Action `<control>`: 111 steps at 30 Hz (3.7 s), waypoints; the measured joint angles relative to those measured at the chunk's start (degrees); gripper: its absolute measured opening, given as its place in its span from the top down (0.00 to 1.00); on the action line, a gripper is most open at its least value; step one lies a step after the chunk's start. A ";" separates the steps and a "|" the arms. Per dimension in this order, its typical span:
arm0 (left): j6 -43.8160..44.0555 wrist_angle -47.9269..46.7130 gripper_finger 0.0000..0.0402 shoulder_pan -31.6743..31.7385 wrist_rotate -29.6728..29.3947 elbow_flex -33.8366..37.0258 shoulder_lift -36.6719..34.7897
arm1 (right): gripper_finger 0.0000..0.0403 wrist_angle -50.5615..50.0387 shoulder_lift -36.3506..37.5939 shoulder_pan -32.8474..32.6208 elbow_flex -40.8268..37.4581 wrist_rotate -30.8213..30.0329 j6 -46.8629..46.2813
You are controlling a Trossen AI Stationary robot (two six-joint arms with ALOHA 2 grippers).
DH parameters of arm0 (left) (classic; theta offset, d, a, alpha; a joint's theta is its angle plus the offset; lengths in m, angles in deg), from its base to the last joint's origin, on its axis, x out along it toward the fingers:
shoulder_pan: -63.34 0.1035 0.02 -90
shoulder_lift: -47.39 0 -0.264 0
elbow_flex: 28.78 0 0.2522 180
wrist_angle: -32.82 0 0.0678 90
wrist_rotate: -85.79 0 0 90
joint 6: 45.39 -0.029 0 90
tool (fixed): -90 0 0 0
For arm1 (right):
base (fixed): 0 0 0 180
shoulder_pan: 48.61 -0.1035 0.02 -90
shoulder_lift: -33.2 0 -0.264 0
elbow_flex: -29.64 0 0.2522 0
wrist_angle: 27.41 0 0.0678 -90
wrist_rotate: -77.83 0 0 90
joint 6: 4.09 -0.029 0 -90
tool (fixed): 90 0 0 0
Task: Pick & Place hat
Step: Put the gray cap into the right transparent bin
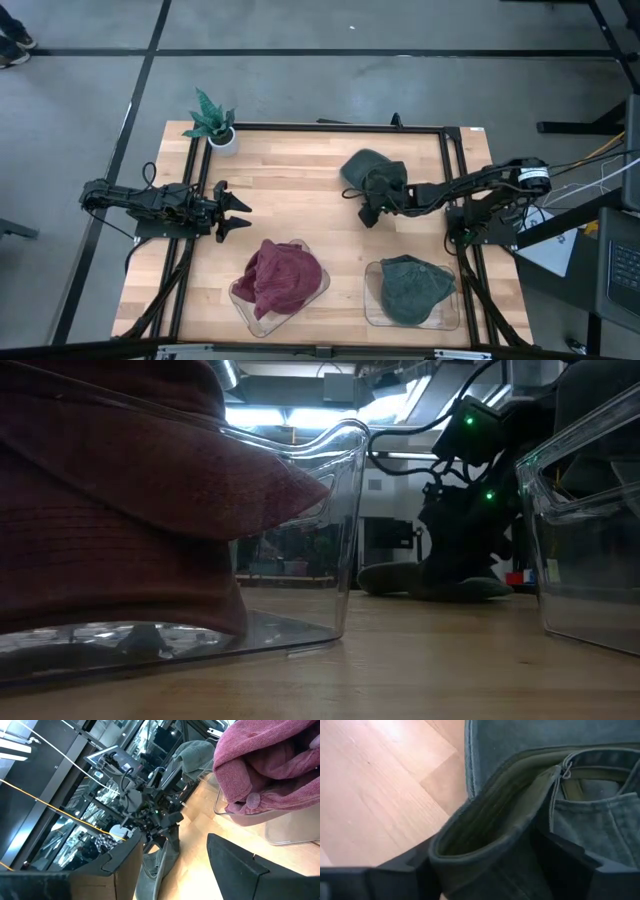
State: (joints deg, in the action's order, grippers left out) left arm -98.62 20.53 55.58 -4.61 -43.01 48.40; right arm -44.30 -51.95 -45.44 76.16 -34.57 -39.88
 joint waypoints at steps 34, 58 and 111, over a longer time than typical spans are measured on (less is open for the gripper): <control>0.00 0.00 0.46 0.01 -0.02 0.00 -0.01 | 0.98 5.88 0.59 8.95 21.70 59.63 -7.69; 0.00 0.00 0.47 0.01 -0.02 0.00 -0.02 | 0.98 19.83 -1.46 14.55 12.69 72.07 -14.40; 20.70 25.13 0.47 -0.01 -4.40 0.00 -0.01 | 0.98 17.57 -1.46 14.59 26.18 63.23 -22.53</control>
State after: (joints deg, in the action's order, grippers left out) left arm -77.92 45.66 55.57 -9.02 -43.02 48.40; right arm -26.74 -53.41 -30.85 102.34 28.66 -62.41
